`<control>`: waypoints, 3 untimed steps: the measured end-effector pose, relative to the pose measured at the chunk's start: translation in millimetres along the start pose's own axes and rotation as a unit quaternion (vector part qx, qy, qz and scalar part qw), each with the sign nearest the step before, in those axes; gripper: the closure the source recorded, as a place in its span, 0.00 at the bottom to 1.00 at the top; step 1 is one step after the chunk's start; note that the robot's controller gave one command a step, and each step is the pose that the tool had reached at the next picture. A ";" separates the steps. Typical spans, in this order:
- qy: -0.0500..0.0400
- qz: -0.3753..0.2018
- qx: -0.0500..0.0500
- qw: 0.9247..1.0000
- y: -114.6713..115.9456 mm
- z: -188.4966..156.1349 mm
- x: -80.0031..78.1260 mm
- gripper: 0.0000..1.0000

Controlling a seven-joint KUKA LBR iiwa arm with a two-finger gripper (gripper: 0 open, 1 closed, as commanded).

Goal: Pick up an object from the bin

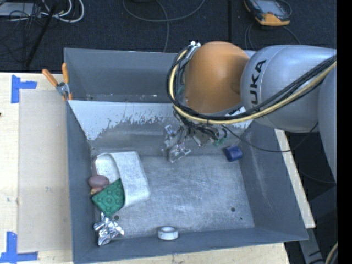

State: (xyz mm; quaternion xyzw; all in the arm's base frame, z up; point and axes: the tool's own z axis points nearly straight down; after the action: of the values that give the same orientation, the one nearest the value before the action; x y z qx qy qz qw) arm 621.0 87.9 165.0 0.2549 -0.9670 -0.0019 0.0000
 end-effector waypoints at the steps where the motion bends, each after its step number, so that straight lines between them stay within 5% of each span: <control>1: -0.004 -0.043 0.003 0.999 43.1 -160.2 69.4 1.00; 2: 0.004 0.029 0.000 1.000 89.3 -63.1 45.2 1.00; 3: 0.003 -0.152 0.000 0.988 100.5 7.6 24.9 1.00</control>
Offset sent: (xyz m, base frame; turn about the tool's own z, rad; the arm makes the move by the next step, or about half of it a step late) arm -0.0817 0.0012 0.1555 -0.0875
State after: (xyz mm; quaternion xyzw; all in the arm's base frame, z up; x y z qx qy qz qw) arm 549.8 163.1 157.8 0.3991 -0.9169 -0.0009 0.0026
